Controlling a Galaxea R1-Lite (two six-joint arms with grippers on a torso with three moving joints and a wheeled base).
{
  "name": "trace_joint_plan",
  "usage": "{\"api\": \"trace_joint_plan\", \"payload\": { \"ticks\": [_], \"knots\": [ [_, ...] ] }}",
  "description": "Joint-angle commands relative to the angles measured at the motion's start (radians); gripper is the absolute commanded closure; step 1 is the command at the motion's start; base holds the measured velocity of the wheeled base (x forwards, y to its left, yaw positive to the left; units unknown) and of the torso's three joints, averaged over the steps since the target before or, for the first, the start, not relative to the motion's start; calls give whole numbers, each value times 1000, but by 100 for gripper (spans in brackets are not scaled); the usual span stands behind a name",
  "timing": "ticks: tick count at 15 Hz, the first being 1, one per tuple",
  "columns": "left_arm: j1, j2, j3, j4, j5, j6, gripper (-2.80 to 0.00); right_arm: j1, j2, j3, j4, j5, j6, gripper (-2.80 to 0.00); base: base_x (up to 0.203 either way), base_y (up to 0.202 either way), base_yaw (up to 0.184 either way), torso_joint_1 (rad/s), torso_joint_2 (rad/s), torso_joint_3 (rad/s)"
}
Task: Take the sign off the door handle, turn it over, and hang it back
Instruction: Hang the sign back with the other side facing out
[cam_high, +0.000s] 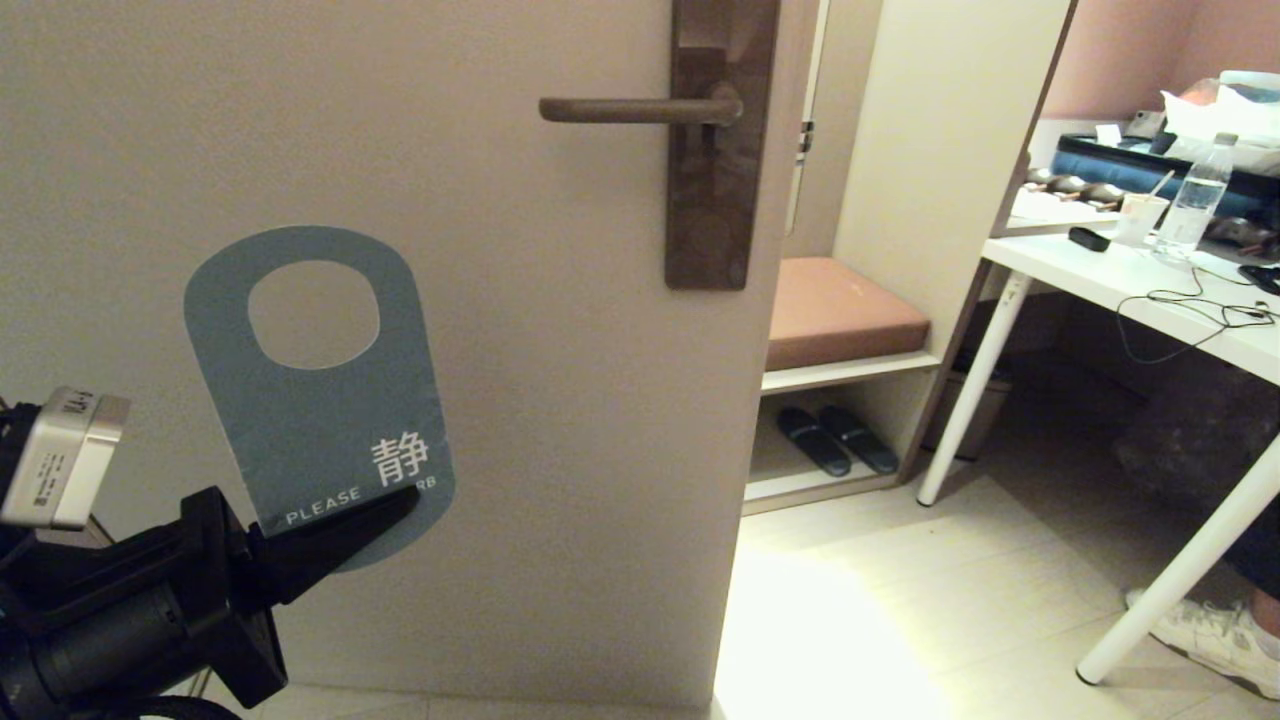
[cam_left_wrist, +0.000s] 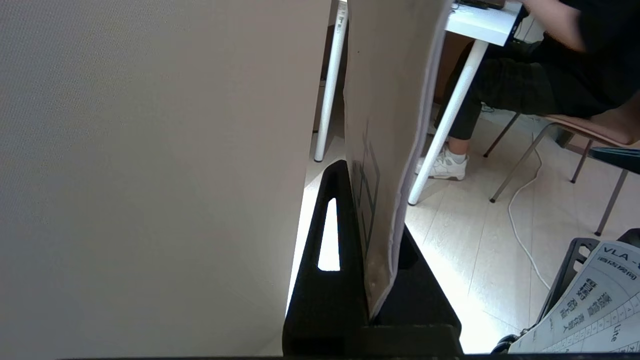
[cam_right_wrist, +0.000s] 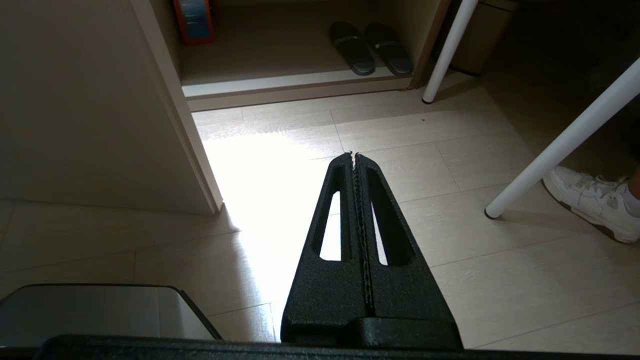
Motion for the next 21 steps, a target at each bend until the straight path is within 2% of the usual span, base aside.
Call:
{"api": "trace_joint_plan", "payload": {
  "ticks": [1, 5, 9, 16, 21],
  "knots": [
    [0, 0, -2, -6, -3, -2, 0, 0, 4, 0, 0, 1, -1, 0, 0, 0, 0, 0, 0, 0],
    [0, 8, -46, -6, -3, -4, 0, 0, 4, 0, 0, 1, 0, 0, 0, 0, 0, 0, 0, 0],
    [0, 36, -104, -1, 0, -9, 0, 81, -56, 2, -10, 0, -1, 0, 0, 0, 0, 0, 0, 0],
    [16, 89, -134, -1, 4, -8, 0, 58, -267, 2, -10, 0, 3, 0, 0, 0, 0, 0, 0, 0],
    [17, 135, -216, 5, 67, -3, 0, 58, -267, 2, -10, 0, 3, 0, 0, 0, 0, 0, 0, 0]
  ]
}}
